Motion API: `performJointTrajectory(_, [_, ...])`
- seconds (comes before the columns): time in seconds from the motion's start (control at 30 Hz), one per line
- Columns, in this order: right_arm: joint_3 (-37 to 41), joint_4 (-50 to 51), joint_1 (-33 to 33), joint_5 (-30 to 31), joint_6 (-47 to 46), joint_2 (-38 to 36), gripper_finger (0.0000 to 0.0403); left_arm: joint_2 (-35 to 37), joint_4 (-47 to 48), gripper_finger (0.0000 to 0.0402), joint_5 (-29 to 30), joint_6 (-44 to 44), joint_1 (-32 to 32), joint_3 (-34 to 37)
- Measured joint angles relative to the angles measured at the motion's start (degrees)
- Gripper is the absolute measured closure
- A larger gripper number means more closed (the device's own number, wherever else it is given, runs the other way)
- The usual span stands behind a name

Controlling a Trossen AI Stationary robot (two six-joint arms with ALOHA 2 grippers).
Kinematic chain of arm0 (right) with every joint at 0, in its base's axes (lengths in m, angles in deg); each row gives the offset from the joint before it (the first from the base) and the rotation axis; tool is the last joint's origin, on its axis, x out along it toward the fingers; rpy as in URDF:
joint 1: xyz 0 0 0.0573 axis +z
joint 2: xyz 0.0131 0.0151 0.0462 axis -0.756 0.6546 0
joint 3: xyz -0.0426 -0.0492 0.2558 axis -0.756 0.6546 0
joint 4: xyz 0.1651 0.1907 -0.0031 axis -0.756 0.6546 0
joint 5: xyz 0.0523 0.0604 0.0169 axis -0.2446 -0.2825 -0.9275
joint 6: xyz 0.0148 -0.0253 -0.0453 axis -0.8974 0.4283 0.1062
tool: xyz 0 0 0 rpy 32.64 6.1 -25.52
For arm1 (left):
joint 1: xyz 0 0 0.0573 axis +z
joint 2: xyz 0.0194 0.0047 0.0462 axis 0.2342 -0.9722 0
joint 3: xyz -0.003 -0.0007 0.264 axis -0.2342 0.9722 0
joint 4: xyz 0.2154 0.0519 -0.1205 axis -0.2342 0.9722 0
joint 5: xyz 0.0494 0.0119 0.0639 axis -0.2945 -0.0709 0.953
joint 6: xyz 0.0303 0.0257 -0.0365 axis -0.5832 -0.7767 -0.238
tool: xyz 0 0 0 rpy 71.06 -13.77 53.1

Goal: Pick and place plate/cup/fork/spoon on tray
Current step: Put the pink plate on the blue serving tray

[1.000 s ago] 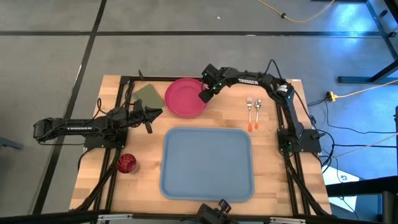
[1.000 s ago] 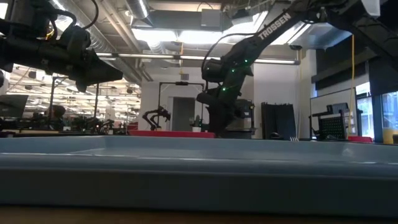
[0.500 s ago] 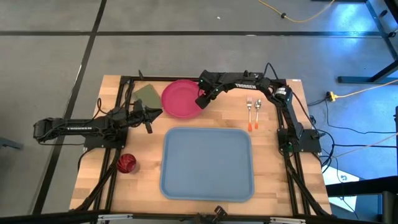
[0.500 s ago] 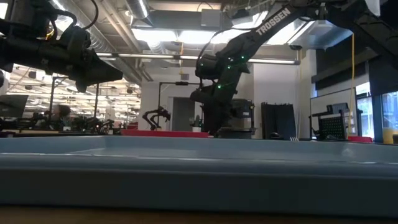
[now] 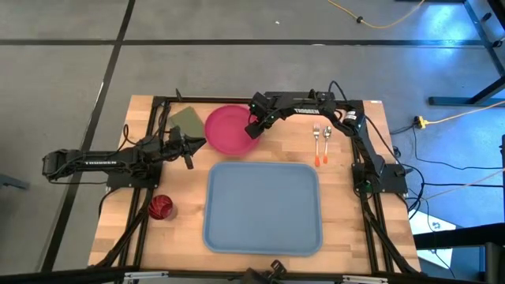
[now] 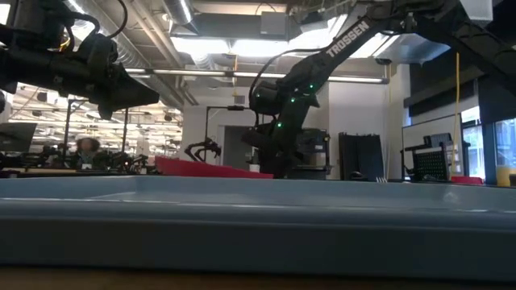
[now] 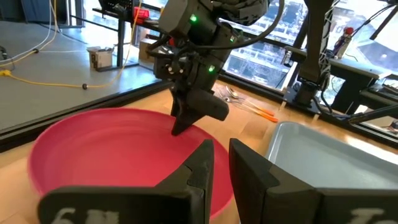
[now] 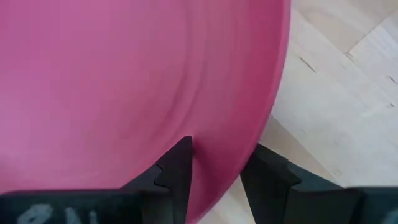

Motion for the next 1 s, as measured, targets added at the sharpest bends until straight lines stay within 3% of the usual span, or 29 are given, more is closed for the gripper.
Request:
performJointTrajectory(0.47, [-0.02, -0.47, -0.22, 0.02, 0.17, 0.04, 0.0286, 0.00, 0.00, 0.0360, 0.00, -0.04, 0.00, 0.02])
performJointTrajectory(0.73, [-0.69, 0.08, -0.24, -0.03, 1.49, -0.22, 0.0334, 0.00, 0.00, 0.0360, 0.00, -0.06, 0.00, 0.02])
performJointTrajectory(1.0, [-7.63, 3.37, -0.90, 2.82, 4.38, -0.22, 0.0393, 0.00, -0.01, 0.0360, 0.00, -0.07, 0.00, 0.02])
